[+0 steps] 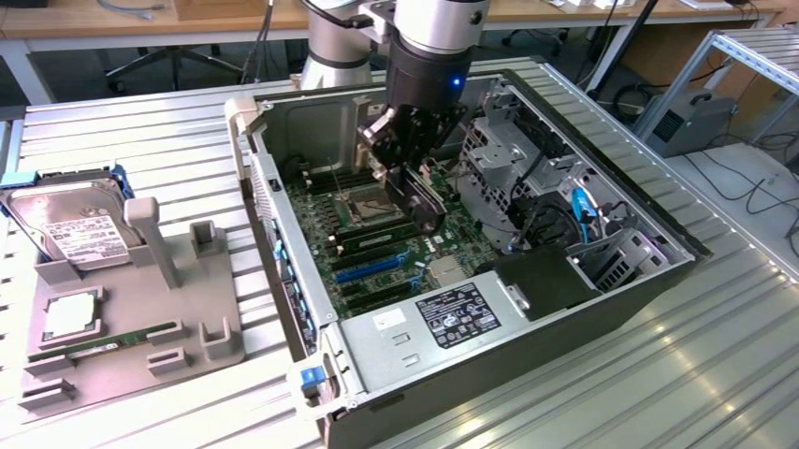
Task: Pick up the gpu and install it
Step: 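Insert the gpu into the slot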
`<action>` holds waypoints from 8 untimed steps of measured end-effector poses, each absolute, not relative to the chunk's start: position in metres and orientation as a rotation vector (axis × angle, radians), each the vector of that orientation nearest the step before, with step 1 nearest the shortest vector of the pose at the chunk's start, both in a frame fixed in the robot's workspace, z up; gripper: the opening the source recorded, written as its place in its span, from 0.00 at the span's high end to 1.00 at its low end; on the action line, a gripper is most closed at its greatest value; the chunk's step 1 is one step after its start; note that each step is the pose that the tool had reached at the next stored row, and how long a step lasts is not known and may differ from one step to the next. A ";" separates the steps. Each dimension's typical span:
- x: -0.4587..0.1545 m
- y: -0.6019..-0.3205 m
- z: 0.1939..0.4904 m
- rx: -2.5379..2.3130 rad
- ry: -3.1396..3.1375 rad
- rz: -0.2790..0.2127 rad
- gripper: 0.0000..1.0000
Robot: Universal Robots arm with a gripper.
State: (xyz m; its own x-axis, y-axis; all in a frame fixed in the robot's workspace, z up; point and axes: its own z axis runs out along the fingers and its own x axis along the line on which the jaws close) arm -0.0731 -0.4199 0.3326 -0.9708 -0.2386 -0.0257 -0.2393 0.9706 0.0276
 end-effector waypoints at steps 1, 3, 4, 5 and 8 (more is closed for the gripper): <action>-0.073 -0.420 0.333 -0.387 3.095 0.048 0.73; -0.073 -0.420 0.333 -0.405 3.093 0.048 0.73; -0.073 -0.420 0.333 -0.419 3.091 0.048 0.73; -0.073 -0.420 0.333 -0.430 3.090 0.048 0.73; -0.073 -0.420 0.333 -0.449 3.087 0.048 0.73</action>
